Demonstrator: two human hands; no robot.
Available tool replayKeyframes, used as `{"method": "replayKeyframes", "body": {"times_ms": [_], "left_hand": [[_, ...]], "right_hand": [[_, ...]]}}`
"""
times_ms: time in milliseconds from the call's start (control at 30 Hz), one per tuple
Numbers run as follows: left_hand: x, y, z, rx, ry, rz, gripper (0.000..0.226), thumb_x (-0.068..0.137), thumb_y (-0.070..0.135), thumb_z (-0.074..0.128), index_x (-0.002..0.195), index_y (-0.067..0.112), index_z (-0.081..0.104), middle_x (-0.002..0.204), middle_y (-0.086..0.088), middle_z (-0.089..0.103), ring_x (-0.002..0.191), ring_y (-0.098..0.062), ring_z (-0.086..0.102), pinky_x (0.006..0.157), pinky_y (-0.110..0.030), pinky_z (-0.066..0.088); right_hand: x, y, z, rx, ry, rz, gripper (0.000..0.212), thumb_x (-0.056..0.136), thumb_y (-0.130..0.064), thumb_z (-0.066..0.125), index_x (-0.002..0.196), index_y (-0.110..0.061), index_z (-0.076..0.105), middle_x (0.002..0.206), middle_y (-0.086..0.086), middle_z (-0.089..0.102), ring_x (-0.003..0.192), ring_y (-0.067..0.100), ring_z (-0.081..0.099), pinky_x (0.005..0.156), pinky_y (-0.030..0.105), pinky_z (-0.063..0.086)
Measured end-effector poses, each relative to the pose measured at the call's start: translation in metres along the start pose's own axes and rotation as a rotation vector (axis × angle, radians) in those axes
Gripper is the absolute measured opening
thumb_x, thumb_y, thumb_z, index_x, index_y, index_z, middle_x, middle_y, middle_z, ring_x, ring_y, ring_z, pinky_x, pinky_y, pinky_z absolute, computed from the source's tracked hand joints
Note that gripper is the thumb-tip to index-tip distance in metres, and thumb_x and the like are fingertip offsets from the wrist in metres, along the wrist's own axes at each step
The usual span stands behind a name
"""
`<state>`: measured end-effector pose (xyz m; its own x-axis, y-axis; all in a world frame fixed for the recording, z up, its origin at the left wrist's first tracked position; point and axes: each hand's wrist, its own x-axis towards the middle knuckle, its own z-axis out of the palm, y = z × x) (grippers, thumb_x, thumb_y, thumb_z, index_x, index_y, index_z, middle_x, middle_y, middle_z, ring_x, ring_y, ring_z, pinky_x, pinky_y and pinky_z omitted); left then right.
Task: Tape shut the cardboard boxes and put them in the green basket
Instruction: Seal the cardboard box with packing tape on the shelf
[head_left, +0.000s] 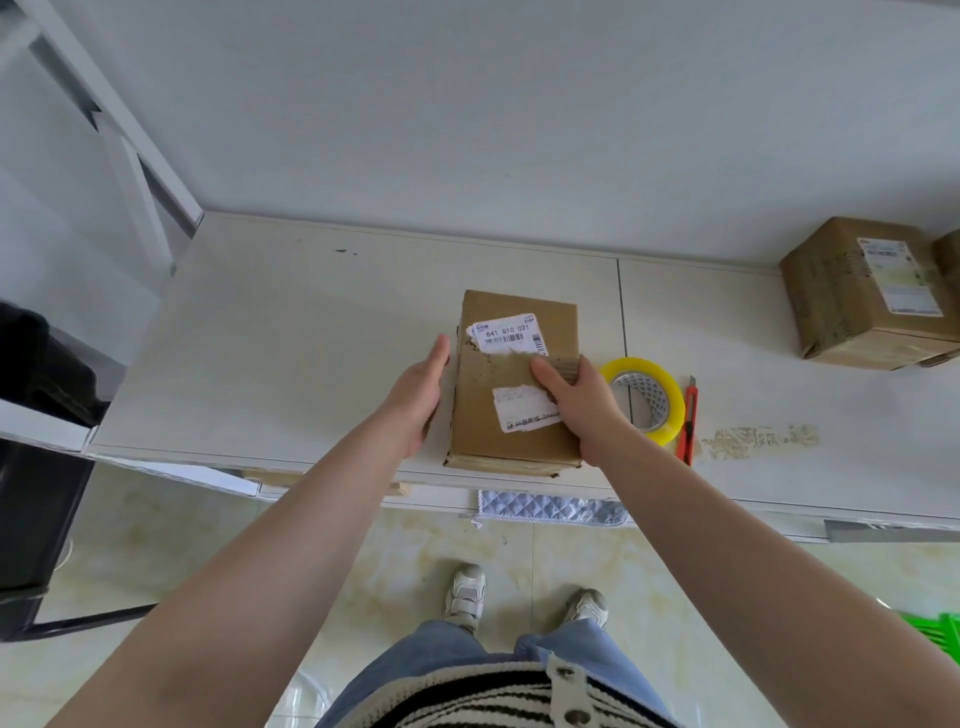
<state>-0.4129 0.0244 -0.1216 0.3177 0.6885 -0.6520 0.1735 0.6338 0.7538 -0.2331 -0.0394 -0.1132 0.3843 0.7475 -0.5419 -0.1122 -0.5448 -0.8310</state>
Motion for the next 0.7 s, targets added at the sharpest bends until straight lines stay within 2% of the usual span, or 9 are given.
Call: {"method": "replayKeyframes", "body": {"times_ms": [33, 67, 133, 200, 267, 400, 533, 600, 700], "left_hand": [[-0.002, 0.005, 0.005, 0.014, -0.047, -0.045, 0.073, 0.081, 0.078, 0.043, 0.13, 0.026, 0.06, 0.133, -0.001, 0.062, 0.126, -0.019, 0.056, 0.11, -0.042, 0.04], [-0.004, 0.01, 0.01, 0.059, -0.088, -0.054, 0.069, 0.077, 0.081, 0.046, 0.119, 0.03, 0.066, 0.12, -0.001, 0.07, 0.112, -0.018, 0.066, 0.101, -0.04, 0.049], [-0.001, 0.011, 0.018, 0.19, -0.032, -0.014, 0.051, 0.08, 0.071, 0.059, 0.109, 0.029, 0.068, 0.105, -0.001, 0.074, 0.094, -0.021, 0.071, 0.086, -0.038, 0.056], [0.004, 0.006, 0.025, 0.232, 0.135, 0.068, 0.047, 0.084, 0.051, 0.07, 0.119, 0.022, 0.064, 0.112, -0.003, 0.071, 0.1, -0.023, 0.068, 0.088, -0.04, 0.055], [0.006, 0.003, 0.028, 0.243, 0.205, 0.111, 0.048, 0.085, 0.041, 0.072, 0.125, 0.017, 0.06, 0.118, -0.004, 0.068, 0.106, -0.024, 0.064, 0.095, -0.042, 0.052], [0.007, 0.003, 0.029, 0.25, 0.209, 0.125, 0.047, 0.086, 0.039, 0.072, 0.125, 0.015, 0.06, 0.119, -0.005, 0.068, 0.108, -0.026, 0.063, 0.097, -0.044, 0.05], [0.008, 0.001, 0.028, 0.261, 0.225, 0.147, 0.046, 0.085, 0.038, 0.073, 0.124, 0.015, 0.061, 0.119, -0.005, 0.068, 0.107, -0.025, 0.064, 0.097, -0.042, 0.05], [0.008, 0.001, 0.028, 0.257, 0.221, 0.144, 0.046, 0.086, 0.038, 0.072, 0.124, 0.015, 0.061, 0.118, -0.005, 0.068, 0.106, -0.025, 0.064, 0.096, -0.041, 0.051], [0.003, 0.004, 0.028, 0.227, 0.211, 0.093, 0.046, 0.085, 0.042, 0.072, 0.122, 0.015, 0.062, 0.115, -0.006, 0.069, 0.102, -0.025, 0.065, 0.093, -0.041, 0.052]], "right_hand": [[0.001, 0.004, 0.005, -0.04, 0.016, -0.024, 0.04, 0.088, -0.041, 0.069, 0.121, -0.021, 0.056, 0.103, -0.001, 0.071, 0.086, 0.015, 0.07, 0.064, 0.03, 0.057], [0.002, 0.006, 0.01, -0.07, 0.03, -0.036, 0.041, 0.089, -0.041, 0.068, 0.122, -0.02, 0.054, 0.105, -0.001, 0.07, 0.089, 0.016, 0.069, 0.07, 0.033, 0.058], [0.005, 0.01, 0.017, -0.127, 0.055, -0.024, 0.044, 0.089, -0.043, 0.066, 0.123, -0.017, 0.052, 0.106, 0.001, 0.068, 0.091, 0.018, 0.067, 0.077, 0.037, 0.057], [0.009, 0.012, 0.02, -0.193, 0.075, 0.0, 0.047, 0.089, -0.045, 0.065, 0.122, -0.014, 0.053, 0.107, 0.004, 0.067, 0.092, 0.02, 0.066, 0.08, 0.039, 0.057], [0.012, 0.014, 0.021, -0.22, 0.08, 0.015, 0.047, 0.09, -0.046, 0.064, 0.121, -0.013, 0.054, 0.107, 0.006, 0.067, 0.093, 0.023, 0.066, 0.082, 0.042, 0.057], [0.014, 0.018, 0.022, -0.229, 0.11, 0.001, 0.045, 0.089, -0.046, 0.065, 0.119, -0.013, 0.056, 0.103, 0.005, 0.068, 0.088, 0.02, 0.066, 0.073, 0.035, 0.057], [0.015, 0.018, 0.023, -0.241, 0.118, 0.001, 0.044, 0.089, -0.047, 0.065, 0.118, -0.014, 0.058, 0.103, 0.005, 0.069, 0.089, 0.022, 0.067, 0.077, 0.04, 0.059], [0.014, 0.018, 0.023, -0.242, 0.117, -0.003, 0.044, 0.089, -0.047, 0.064, 0.118, -0.015, 0.058, 0.103, 0.005, 0.069, 0.088, 0.021, 0.068, 0.075, 0.038, 0.059], [0.01, 0.013, 0.021, -0.209, 0.098, 0.009, 0.047, 0.088, -0.047, 0.066, 0.12, -0.014, 0.059, 0.104, 0.006, 0.07, 0.091, 0.023, 0.068, 0.079, 0.04, 0.059]]}}
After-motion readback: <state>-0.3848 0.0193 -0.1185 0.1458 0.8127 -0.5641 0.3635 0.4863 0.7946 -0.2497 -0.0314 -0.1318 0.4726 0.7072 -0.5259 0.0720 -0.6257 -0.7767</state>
